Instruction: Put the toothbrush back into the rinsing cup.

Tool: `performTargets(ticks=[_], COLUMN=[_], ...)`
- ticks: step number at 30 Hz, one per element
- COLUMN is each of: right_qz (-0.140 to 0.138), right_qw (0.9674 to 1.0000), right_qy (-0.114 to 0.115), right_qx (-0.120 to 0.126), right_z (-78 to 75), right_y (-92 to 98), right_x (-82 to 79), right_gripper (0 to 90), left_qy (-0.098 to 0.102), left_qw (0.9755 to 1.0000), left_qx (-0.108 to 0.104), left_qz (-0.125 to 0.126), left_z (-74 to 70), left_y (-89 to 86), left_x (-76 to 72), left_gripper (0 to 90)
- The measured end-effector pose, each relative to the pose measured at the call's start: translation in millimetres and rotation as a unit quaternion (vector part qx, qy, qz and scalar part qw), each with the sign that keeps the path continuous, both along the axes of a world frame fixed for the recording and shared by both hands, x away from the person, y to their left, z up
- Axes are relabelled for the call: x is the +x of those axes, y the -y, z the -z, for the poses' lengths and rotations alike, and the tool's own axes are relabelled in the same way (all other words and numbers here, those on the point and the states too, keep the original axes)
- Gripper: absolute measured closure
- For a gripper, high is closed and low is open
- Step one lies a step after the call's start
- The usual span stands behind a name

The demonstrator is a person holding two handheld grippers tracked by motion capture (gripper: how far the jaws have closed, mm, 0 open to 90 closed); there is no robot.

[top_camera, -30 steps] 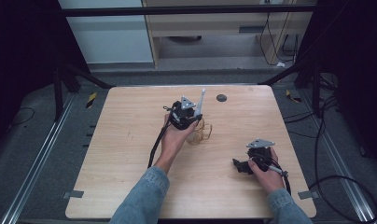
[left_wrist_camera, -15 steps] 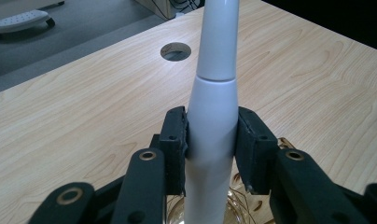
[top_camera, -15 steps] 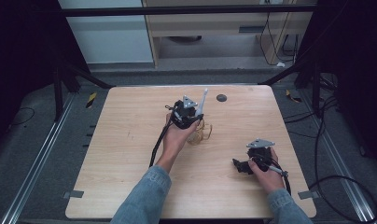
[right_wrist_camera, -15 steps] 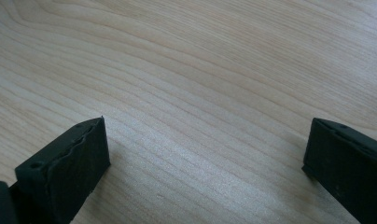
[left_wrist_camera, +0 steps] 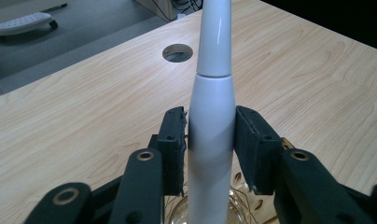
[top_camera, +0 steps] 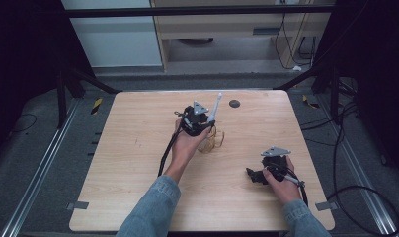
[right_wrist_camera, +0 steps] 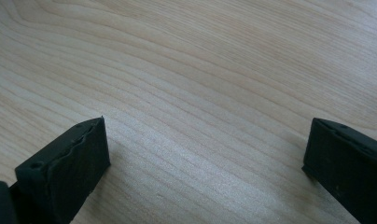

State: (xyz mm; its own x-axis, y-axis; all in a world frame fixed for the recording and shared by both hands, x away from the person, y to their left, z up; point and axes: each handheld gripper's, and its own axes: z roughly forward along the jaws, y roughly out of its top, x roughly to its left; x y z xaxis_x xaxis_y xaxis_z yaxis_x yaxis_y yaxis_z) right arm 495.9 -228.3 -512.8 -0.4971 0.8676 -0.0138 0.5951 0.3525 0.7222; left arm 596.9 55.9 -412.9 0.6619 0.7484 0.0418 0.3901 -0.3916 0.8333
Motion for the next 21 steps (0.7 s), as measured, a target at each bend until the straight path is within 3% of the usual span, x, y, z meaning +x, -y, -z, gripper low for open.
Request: performTargets(ticks=[15, 21], right_qz=[0.001, 0.001], right_qw=[1.0000, 1.0000], right_qy=[-0.002, -0.002], right_qx=[0.002, 0.002], right_z=[-0.2, -0.2], right_y=[-0.2, -0.2], right_x=[-0.2, -0.2], right_gripper=[0.3, 0.3], left_qy=[0.016, 0.015], left_qw=[0.9998, 0.9999], left_qx=[0.005, 0.005], left_qz=[-0.007, 0.002], left_z=[-8.2, -12.2], left_y=[-6.4, -8.8], left_x=[-4.4, -9.9], left_gripper=[57.0, 53.0])
